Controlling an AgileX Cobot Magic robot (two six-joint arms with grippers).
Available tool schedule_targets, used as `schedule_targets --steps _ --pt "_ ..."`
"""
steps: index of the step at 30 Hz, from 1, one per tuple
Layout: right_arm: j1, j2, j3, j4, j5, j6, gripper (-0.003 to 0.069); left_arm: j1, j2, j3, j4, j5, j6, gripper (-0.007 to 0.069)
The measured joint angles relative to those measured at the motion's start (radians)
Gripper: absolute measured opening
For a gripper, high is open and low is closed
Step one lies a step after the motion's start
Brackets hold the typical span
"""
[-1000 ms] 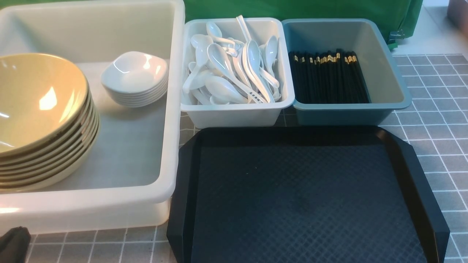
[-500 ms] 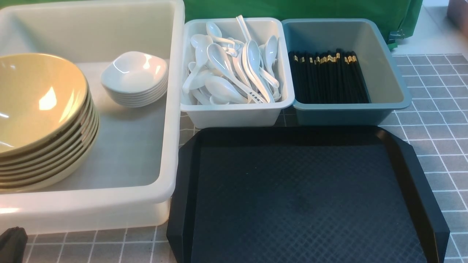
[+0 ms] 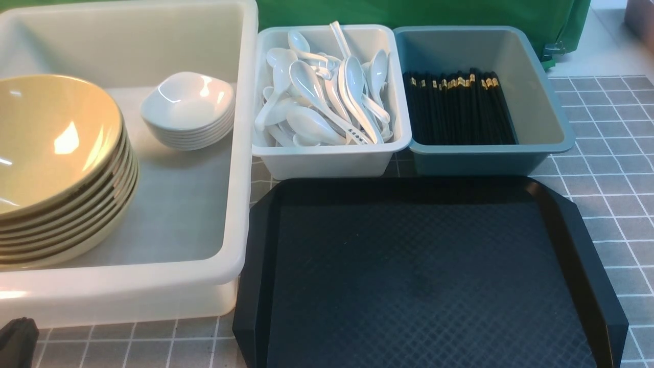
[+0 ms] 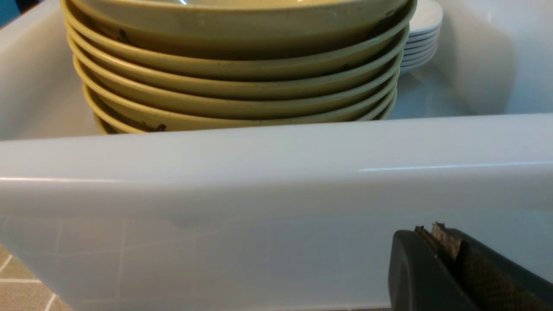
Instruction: On grey table put chopsticks spoon bowls plates into blue grey white boxes.
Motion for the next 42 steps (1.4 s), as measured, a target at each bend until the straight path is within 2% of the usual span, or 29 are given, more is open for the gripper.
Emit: schedule_targets --steps 42 --pt "0.000 0.000 0.000 0.000 0.000 0.000 0.0167 0.000 0.000 0.000 -0.008 0.000 0.000 -0.0008"
